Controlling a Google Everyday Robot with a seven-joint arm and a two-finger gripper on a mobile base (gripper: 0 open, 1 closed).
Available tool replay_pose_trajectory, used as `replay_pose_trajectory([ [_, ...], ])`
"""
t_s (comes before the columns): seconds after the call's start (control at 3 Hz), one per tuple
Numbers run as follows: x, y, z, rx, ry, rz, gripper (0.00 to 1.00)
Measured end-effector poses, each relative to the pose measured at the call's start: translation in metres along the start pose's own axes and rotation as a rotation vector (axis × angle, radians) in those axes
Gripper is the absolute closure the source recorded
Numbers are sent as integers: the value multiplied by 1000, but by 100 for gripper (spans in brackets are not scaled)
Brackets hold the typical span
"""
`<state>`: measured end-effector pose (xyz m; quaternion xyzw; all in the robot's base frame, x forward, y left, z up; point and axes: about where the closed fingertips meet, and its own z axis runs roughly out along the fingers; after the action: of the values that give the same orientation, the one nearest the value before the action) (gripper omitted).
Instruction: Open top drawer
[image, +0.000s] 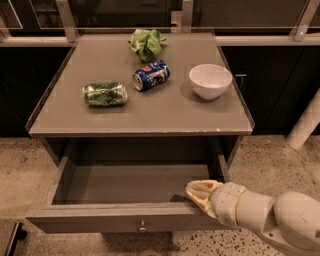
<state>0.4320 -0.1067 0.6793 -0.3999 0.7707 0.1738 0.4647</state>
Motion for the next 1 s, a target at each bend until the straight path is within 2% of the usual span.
replay_pose_trajectory([
  [0.33,0,-2,-18,44,-14,20,82],
  [1.0,1,-3,-19,45,-13,20,36],
])
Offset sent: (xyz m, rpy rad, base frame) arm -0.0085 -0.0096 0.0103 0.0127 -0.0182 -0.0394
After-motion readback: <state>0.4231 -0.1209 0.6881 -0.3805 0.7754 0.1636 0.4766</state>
